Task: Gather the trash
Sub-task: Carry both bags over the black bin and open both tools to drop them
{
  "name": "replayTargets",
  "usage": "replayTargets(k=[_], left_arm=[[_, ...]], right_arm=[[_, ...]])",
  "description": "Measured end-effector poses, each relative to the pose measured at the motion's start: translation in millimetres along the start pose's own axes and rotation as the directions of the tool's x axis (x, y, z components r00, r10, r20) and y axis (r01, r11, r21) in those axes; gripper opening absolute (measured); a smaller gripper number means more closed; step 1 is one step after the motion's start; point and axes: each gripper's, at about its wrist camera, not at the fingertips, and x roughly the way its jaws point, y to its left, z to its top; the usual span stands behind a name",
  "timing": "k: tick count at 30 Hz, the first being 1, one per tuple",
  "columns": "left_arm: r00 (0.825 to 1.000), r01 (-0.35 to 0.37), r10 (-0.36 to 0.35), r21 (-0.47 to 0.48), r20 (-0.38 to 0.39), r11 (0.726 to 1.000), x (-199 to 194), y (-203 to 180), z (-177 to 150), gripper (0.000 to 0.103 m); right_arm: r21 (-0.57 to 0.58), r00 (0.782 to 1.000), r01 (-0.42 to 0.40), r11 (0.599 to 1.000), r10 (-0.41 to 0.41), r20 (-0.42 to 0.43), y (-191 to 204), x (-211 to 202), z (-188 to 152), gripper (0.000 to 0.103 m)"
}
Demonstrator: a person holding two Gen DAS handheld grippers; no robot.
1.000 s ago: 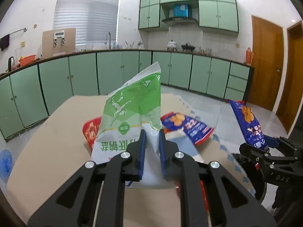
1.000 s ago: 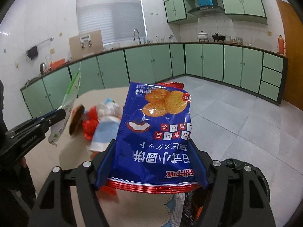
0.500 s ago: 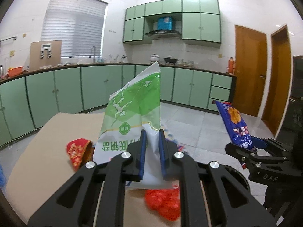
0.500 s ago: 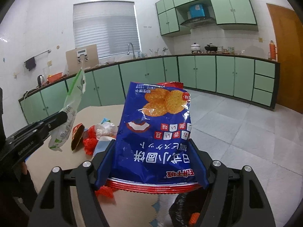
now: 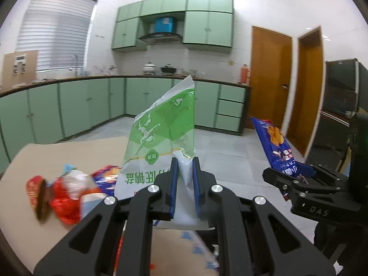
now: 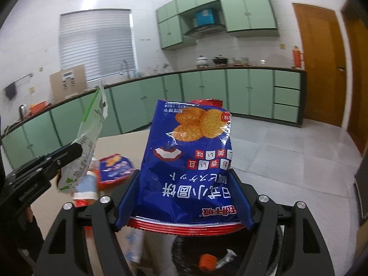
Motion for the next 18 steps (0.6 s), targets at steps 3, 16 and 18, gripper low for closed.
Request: replayTargets(k=[3,16,18], left_arm=[[0.999,0.048,-0.048,0.014,-0.012,0.999,15.5,-20.7,-4.2,0.011],[0.975,0.195,-0.194,-0.002,-0.113,0.981,98.9,-80.7,-37.3,0.011],[0.971,0.199,-0.198,-0.005,-0.134,0.98,110.2,-82.1,-43.7,0.011]], right_arm=[[0.02,0.999,0.048,0.999,-0.048,-0.009,-20.8,-0.7,-2.7,0.072],[0.093,0.982,0.179,0.979,-0.172,-0.083,-94.5,14.6,-30.3,0.073],[0.101,0.98,0.185,0.978,-0.175,-0.098,-99.7,22.1,-33.5,0.073]])
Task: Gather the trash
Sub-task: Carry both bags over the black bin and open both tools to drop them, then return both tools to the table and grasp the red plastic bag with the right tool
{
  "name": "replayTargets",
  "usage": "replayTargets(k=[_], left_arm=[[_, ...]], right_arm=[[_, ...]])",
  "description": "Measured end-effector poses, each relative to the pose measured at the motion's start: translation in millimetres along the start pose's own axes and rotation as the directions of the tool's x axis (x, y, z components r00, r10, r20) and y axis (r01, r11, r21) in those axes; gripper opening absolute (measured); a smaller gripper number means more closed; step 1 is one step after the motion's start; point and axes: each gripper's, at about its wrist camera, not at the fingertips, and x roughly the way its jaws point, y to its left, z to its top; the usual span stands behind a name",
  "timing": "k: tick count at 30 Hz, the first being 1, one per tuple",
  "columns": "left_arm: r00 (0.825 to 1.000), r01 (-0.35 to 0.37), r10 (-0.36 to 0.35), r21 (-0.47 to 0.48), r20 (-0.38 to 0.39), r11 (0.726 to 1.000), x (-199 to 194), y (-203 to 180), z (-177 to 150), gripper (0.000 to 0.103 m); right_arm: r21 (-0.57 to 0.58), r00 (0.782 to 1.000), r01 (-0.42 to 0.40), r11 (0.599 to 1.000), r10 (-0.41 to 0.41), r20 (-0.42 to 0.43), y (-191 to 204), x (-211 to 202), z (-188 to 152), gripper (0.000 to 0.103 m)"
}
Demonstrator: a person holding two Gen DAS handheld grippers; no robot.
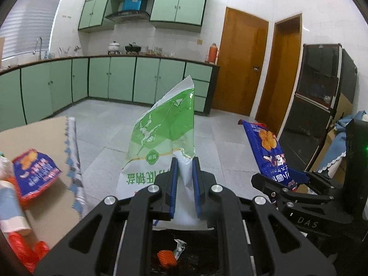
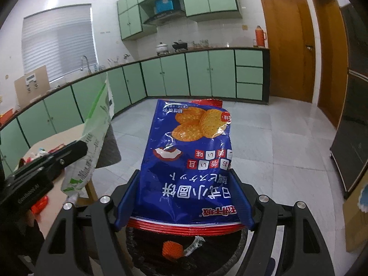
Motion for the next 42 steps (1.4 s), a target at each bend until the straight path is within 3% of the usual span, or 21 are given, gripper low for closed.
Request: replayTargets(k=[7,17,20,24,35,42], left_arm=[[0.995,-0.011,0.01,-0.011,-0.097,1.0,36.1,7.6,-14.4,0.011],[0.985,-0.022,0.016,-0.032,-0.172,0.999,57.6,20.5,-22.7,0.016],[0.985,-0.024,0.018,-0.037,-0.172,0.999,56.1,20.5,-20.8,0.019],[0.987,-0.034,0.03,-0.027,-0.158,0.999,52.0,14.6,-17.4,0.032],[0.993,-0.055,0.051,-0.027,-0.111,0.998,24.0,21.9,-5.8,0.034],[0.993,-0.106,0.105,-0.024,-0.055,0.994,-19.0,41.1,6.9,0.043]], right_arm=[[0.018,0.997,0.011,1.0,-0.01,-0.075,-11.1,37.6,-12.3,0.073],[0.027,0.989,0.018,0.999,-0.013,-0.15,-17.3,65.3,-30.9,0.078],[0.025,0.987,0.025,0.999,-0.021,-0.157,-17.7,67.2,-32.6,0.081],[0.02,0.989,0.029,0.999,-0.026,-0.144,-18.1,65.7,-28.5,0.088],[-0.005,0.996,0.03,1.0,-0.031,-0.086,-10.8,46.1,-15.1,0.088],[-0.028,0.999,0.001,1.0,-0.002,-0.039,13.1,22.7,-2.8,0.089]])
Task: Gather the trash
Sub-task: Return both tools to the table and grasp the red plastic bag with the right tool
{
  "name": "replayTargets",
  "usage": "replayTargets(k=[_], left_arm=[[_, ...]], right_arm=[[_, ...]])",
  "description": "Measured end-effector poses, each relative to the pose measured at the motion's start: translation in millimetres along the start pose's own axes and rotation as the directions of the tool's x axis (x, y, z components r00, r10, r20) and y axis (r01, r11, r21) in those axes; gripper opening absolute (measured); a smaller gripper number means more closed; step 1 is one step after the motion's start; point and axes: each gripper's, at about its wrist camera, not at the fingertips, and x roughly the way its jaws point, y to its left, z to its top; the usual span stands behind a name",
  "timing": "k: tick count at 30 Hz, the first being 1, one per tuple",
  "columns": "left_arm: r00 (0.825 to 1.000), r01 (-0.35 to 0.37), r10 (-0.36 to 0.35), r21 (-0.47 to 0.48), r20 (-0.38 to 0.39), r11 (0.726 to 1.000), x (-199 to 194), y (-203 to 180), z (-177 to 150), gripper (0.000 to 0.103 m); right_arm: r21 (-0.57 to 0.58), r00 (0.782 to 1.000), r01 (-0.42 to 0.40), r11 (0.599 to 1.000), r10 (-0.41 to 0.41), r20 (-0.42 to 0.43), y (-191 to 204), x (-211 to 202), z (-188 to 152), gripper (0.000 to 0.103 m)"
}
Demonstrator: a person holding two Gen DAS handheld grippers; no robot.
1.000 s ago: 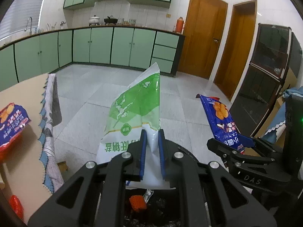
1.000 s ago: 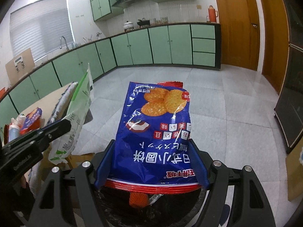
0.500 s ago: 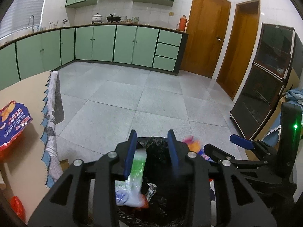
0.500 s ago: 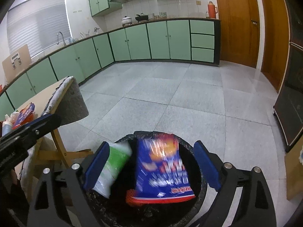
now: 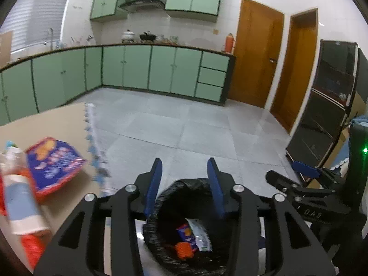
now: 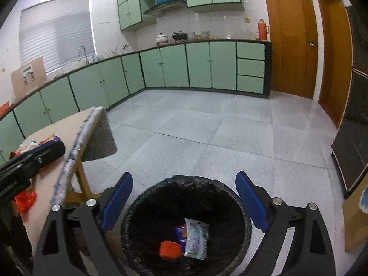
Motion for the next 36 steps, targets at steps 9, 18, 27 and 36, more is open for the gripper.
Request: replayTargets(k=[9,18,27,36], left_arm=[[0.982,-0.179,0.183,-0.059,0.055,0.982,-81.7,73.8,-12.2,0.059],[0.912,-0.4,0.408,-0.144,0.031,0.905,-144.1,157.3,-40.4,0.06],[0.882,-0.46,0.472,-0.189,0.017,0.867,-173.2,194.4,-63.9,0.06],[0.879,-0.468,0.478,-0.202,0.001,0.86,-180.9,208.5,-73.4,0.06]], right_arm=[[-0.05,0.987,-0.146,0.988,0.149,0.064,81.1,-23.9,5.8,0.094],[-0.16,0.94,-0.325,0.932,0.337,0.05,193.2,-27.8,-20.9,0.094],[-0.231,0.925,-0.369,0.9,0.38,0.008,256.5,-24.1,-53.0,0.094],[-0.25,0.937,-0.344,0.905,0.349,-0.026,282.5,-9.6,-67.5,0.094]])
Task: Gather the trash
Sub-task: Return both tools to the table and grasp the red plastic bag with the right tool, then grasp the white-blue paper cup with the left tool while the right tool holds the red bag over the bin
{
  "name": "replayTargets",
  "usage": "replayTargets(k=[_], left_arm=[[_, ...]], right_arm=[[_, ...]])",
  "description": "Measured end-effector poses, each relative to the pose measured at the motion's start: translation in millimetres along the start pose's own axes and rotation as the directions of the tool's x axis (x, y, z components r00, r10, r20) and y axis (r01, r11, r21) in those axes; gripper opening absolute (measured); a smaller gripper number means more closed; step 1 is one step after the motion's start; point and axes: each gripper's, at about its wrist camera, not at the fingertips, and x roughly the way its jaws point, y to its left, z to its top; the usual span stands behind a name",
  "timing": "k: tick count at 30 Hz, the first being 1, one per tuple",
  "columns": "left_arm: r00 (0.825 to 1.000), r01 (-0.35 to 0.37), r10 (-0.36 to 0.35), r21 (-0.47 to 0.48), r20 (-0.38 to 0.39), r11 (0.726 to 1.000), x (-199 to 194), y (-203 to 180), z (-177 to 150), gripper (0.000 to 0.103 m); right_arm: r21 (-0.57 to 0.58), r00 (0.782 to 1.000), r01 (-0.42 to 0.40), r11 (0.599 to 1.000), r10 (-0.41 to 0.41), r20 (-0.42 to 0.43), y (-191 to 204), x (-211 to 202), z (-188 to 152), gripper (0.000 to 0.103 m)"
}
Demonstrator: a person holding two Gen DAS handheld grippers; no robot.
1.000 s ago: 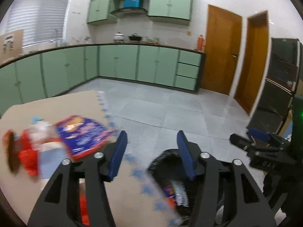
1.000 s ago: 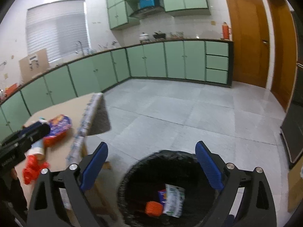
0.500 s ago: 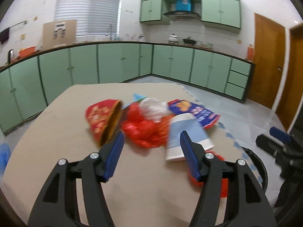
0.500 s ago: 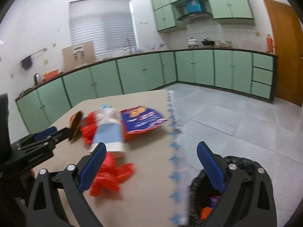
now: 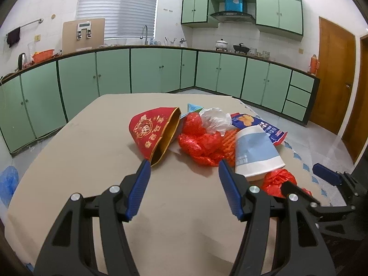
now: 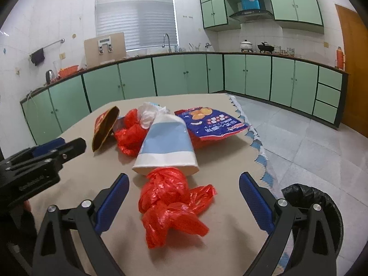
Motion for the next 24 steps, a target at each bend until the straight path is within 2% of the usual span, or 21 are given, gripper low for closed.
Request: replayTargets(k=[3,7,12,14,17,24], left_arm=[[1.0,0.0,0.0,-0.005,-0.001,1.0,-0.2,2.0,-0.7,0.06],[1.0,0.003,-0.003,-0.006,0.001,1.0,0.3,1.9,-1.3,0.06],[1.0,0.01,-0.01,-0.003,-0.006,1.0,2.1,-1.9,-1.6,0.06],[1.0,0.013,-0.013,-0.002,-0.008,1.0,2.3,-2.9,-2.3,0.06],[1.0,0.017,-0.017,0.001,-0.01,1.0,2.7,-5.5,-1.8,0.06],[0.999,0.035,-0.035,0.015,-0.019,0.999,5.6,-18.5,-3.4,0.06]], right_arm=[[-0.006,1.0,0.01,1.0,-0.01,-0.021,2.3,6.8,-2.1,0.092],[0.001,0.998,-0.014,1.0,0.014,-0.061,2.0,13.6,-7.4,0.08],[-0.005,0.994,-0.059,0.998,0.058,-0.089,3.3,16.5,-12.7,0.059],[-0.011,0.993,-0.076,0.997,0.074,-0.091,3.6,15.3,-13.0,0.048],[-0.014,0.991,-0.096,0.995,0.094,-0.093,3.7,13.4,-13.3,0.043],[-0.012,0.989,-0.126,0.992,0.125,-0.075,0.7,-5.0,-9.9,0.042]])
